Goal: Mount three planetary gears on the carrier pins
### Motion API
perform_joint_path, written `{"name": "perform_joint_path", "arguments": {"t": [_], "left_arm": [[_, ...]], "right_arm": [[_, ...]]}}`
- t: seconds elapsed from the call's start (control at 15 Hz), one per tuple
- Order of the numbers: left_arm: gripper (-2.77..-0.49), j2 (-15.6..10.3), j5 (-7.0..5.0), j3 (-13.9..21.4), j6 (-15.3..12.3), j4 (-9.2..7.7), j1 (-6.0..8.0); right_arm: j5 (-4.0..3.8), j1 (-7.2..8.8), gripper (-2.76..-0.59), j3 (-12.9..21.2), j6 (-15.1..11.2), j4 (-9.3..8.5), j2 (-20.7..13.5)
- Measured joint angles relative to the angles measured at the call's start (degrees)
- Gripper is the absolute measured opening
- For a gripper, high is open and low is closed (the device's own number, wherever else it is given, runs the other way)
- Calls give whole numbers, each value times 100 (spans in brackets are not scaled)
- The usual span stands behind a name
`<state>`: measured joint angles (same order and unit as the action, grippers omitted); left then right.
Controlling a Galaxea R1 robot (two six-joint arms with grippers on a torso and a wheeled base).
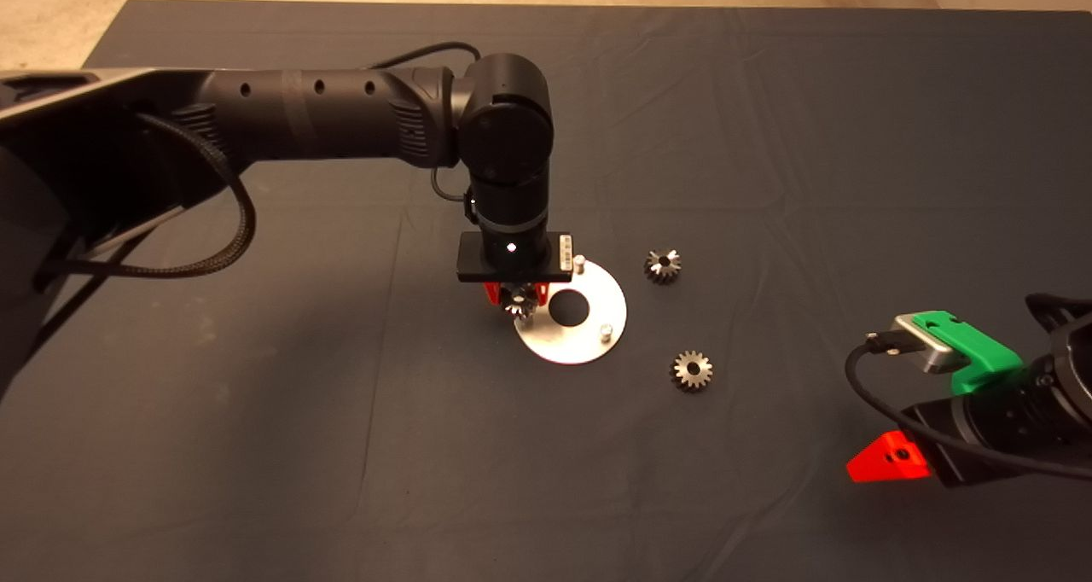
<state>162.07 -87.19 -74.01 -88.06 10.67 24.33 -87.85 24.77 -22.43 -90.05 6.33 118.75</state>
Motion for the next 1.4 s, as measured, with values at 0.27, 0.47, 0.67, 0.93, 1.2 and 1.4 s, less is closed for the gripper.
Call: {"name": "perform_joint_path", "arguments": {"t": [0.27,0.47,0.67,0.93,1.2,1.4], "left_arm": [[-227,0,-2,-93,69,-151,-2],[-227,50,-5,-239,249,-153,-2],[-227,146,59,-358,325,-169,-6],[-227,140,58,-358,325,-170,-35],[-227,122,62,-358,330,-169,-80],[-227,96,65,-358,332,-175,-166]], "right_arm": [[0,0,-62,0,0,0,0],[2,0,-62,0,-2,0,3],[0,0,-62,0,-2,0,16],[2,-2,-62,0,-2,0,16],[0,0,-62,0,-2,0,16],[4,0,-62,0,-2,0,16]]}}
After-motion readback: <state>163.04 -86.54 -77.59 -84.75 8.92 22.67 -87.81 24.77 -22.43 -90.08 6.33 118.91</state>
